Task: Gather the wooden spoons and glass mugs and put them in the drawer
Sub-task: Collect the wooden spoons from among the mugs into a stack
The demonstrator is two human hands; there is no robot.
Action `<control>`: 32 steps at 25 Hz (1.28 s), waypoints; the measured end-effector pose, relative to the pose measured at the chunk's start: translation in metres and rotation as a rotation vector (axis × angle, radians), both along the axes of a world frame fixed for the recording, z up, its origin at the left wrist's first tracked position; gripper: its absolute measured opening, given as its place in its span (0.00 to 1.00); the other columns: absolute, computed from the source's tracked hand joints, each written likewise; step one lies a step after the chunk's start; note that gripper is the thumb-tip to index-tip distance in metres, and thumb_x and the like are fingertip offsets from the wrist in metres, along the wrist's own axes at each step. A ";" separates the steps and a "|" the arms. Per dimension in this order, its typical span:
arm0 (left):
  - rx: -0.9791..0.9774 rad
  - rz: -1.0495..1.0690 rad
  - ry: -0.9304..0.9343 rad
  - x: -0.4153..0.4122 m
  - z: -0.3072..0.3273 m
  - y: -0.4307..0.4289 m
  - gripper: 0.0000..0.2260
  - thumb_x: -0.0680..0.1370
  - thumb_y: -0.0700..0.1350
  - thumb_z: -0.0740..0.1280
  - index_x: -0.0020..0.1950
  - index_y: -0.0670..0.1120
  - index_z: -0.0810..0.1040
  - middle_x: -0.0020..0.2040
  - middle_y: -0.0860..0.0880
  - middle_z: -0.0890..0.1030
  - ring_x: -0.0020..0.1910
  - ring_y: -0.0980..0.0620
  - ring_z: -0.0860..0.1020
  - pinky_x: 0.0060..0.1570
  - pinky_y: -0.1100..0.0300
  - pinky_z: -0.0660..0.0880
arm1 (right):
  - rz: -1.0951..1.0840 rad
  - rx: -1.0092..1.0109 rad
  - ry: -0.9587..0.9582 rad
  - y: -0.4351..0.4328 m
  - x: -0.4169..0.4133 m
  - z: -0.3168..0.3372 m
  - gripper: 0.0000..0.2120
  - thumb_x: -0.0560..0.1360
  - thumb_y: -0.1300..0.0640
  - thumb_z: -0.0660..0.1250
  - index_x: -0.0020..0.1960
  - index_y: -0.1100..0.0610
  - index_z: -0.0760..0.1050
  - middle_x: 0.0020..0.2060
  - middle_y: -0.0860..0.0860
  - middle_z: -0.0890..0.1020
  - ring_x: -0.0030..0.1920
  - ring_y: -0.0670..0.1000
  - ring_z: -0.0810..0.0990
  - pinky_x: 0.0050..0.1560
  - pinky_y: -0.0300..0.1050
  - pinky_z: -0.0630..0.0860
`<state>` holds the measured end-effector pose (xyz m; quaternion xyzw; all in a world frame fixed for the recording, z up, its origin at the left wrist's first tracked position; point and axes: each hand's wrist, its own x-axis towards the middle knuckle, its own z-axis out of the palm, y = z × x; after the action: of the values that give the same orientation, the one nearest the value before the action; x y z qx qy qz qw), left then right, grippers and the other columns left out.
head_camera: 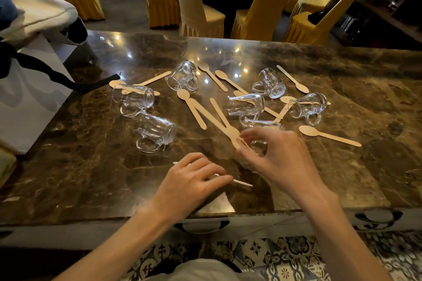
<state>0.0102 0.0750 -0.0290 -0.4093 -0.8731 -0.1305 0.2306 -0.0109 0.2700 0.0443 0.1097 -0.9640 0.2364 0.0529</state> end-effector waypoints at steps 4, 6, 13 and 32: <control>-0.030 0.031 -0.072 0.012 -0.009 0.002 0.14 0.67 0.45 0.76 0.52 0.51 0.83 0.47 0.52 0.84 0.44 0.54 0.82 0.51 0.59 0.77 | 0.047 0.017 -0.095 0.007 0.013 -0.014 0.14 0.70 0.45 0.70 0.56 0.42 0.78 0.45 0.37 0.83 0.29 0.31 0.72 0.33 0.27 0.66; -0.026 0.058 -0.124 0.016 -0.011 0.005 0.15 0.66 0.46 0.77 0.51 0.52 0.83 0.46 0.53 0.84 0.44 0.54 0.82 0.48 0.60 0.77 | 0.058 0.025 -0.116 0.009 0.018 -0.021 0.14 0.70 0.45 0.70 0.56 0.42 0.78 0.42 0.36 0.81 0.30 0.31 0.71 0.35 0.29 0.67; 0.051 0.135 -0.208 0.026 -0.013 0.010 0.12 0.69 0.44 0.72 0.52 0.52 0.83 0.46 0.53 0.84 0.45 0.54 0.81 0.44 0.61 0.78 | 0.092 0.042 -0.159 0.009 0.029 -0.038 0.13 0.71 0.44 0.70 0.55 0.41 0.78 0.42 0.36 0.82 0.29 0.30 0.68 0.37 0.30 0.67; -0.051 0.292 -0.145 -0.066 0.047 -0.046 0.11 0.74 0.45 0.68 0.56 0.50 0.80 0.53 0.49 0.82 0.52 0.47 0.80 0.54 0.52 0.73 | -0.047 0.161 0.007 -0.012 -0.013 -0.029 0.15 0.72 0.45 0.70 0.57 0.48 0.78 0.49 0.46 0.83 0.47 0.47 0.81 0.43 0.45 0.76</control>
<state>-0.0558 0.0290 0.0181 -0.2736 -0.9406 -0.1025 0.1728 -0.0244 0.2583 0.0155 0.0917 -0.9820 0.1565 0.0528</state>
